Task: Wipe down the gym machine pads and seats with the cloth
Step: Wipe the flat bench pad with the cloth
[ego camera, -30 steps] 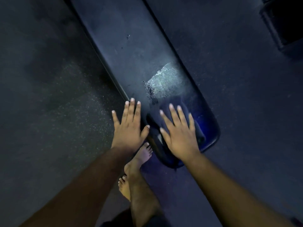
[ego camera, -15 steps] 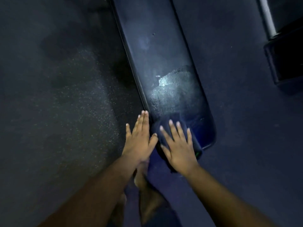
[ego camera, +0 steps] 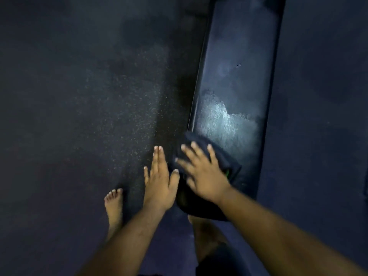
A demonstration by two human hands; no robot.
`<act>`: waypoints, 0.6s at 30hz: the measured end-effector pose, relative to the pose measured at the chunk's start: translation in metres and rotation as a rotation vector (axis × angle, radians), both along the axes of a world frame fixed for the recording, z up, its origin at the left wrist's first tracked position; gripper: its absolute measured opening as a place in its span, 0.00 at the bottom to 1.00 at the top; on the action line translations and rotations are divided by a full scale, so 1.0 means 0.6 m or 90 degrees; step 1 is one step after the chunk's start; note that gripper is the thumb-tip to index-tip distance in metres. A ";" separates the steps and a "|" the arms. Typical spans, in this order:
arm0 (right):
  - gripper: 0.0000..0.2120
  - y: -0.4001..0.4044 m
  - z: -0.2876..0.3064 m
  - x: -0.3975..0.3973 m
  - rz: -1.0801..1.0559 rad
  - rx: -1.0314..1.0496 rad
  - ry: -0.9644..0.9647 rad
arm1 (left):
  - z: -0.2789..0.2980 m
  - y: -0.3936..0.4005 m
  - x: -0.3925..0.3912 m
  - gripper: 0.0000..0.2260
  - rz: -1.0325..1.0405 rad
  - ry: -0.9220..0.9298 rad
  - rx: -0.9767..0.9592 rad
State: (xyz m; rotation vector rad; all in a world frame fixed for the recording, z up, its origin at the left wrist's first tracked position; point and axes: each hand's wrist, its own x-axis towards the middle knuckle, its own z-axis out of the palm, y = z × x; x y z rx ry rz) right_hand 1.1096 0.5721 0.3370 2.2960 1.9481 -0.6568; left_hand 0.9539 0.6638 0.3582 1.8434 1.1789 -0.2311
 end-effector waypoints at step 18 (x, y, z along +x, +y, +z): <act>0.31 -0.124 -0.005 0.129 0.332 0.020 -0.001 | -0.008 -0.219 0.026 0.37 0.121 0.084 0.098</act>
